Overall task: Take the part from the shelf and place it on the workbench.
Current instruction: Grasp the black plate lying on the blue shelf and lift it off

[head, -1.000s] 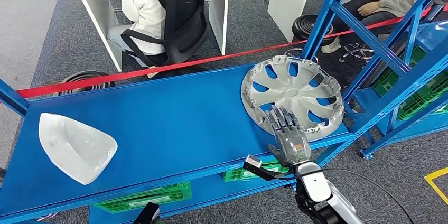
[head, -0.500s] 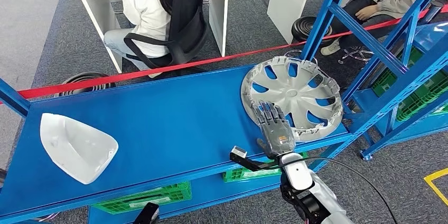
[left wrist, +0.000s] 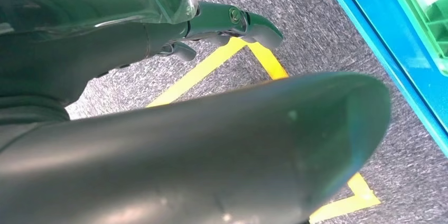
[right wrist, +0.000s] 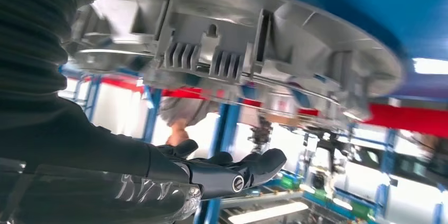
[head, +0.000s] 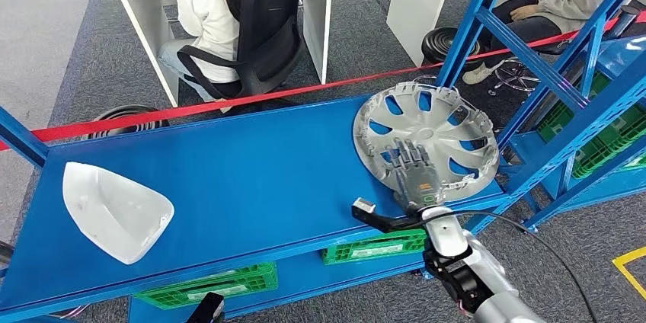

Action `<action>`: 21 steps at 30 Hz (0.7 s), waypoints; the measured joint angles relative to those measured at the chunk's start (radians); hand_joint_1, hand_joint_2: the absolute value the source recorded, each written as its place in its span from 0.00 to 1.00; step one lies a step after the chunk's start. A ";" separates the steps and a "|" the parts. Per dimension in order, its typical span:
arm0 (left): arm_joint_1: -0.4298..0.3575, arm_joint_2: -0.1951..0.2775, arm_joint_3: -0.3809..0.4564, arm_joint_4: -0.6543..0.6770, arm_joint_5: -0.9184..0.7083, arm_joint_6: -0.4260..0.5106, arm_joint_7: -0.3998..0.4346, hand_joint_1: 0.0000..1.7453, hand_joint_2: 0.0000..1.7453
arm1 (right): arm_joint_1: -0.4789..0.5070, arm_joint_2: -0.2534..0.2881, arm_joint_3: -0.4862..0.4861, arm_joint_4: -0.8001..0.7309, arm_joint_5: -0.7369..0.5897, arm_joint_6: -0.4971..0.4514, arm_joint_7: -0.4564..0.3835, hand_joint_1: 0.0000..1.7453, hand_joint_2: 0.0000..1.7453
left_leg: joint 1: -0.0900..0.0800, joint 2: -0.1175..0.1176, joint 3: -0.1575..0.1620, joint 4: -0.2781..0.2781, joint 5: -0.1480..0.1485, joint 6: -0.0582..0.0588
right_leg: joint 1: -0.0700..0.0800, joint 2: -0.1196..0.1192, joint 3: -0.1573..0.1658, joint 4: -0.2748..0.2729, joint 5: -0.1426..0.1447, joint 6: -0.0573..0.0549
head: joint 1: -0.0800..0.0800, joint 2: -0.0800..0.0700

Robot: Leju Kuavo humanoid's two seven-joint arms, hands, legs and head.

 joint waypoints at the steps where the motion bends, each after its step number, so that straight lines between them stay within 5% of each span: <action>1: 0.001 0.002 0.001 0.000 0.001 0.000 -0.001 0.00 0.00 | -0.001 -0.019 -0.010 -0.001 -0.003 0.008 -0.003 0.00 1.00 | 0.000 -0.001 0.000 0.000 0.000 0.000 | 0.000 -0.001 0.001 0.000 0.000 0.000 | 0.000 0.000; 13: -0.006 0.008 0.015 0.000 0.017 0.003 -0.019 0.00 0.00 | -0.004 -0.180 -0.093 -0.041 -0.084 0.246 -0.095 0.00 1.00 | 0.000 0.005 0.013 -0.002 -0.008 0.008 | -0.001 0.000 0.017 -0.009 -0.012 -0.003 | 0.000 0.000; 21: -0.011 0.014 0.026 -0.002 0.022 0.003 -0.036 0.00 0.00 | -0.060 -0.410 -0.060 -0.195 -0.393 0.745 -0.217 0.00 1.00 | -0.003 0.001 -0.003 0.000 -0.005 0.012 | -0.006 -0.003 0.010 -0.005 0.001 -0.001 | 0.001 0.000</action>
